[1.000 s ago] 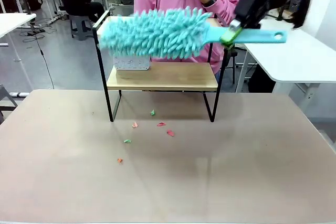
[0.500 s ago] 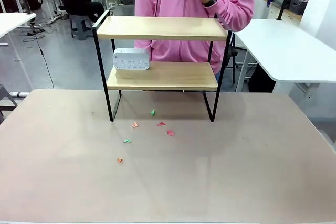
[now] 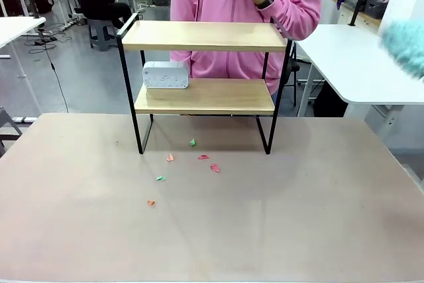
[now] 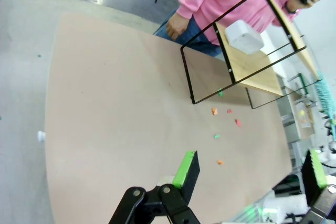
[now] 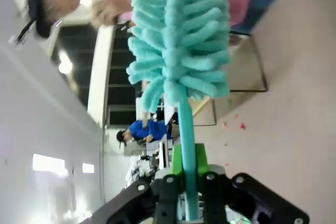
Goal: Clean the shelf.
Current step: Clean the remaining tier of the Shelf with the Duster once objects are removed.
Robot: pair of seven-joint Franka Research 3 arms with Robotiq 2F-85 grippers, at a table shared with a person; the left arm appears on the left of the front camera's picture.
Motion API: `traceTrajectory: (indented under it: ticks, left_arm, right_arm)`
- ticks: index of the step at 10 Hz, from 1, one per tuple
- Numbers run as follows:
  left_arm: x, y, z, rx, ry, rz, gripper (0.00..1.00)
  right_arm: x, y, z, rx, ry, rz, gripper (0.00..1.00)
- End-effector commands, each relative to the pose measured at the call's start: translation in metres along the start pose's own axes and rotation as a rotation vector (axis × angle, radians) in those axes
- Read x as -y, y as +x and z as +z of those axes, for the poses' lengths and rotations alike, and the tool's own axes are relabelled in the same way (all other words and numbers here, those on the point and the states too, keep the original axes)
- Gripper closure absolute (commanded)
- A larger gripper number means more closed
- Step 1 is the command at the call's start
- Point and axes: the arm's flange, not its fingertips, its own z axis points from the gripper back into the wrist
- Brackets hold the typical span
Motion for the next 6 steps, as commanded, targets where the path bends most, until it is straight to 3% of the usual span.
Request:
traceTrajectory:
  ticks: [1, 2, 3, 6]
  left_arm:
    - [0.001, 0.001, -0.001, 0.016, -0.015, -0.018, 0.00]
    - [0.001, 0.001, -0.001, 0.016, -0.015, -0.018, 0.00]
    - [0.001, 0.001, -0.001, 0.016, -0.015, -0.018, 0.00]
    - [0.001, 0.001, -0.001, 0.016, -0.015, -0.018, 0.00]
  right_arm:
    - [0.012, -0.022, -0.049, -0.041, 0.027, -0.163, 0.87]
    - [0.011, -0.025, -0.069, -0.091, -0.031, -0.182, 0.87]
    - [0.014, 0.006, -0.021, -0.022, -0.031, -0.089, 0.87]
    - [0.014, 0.006, -0.021, -0.022, -0.031, -0.089, 0.87]
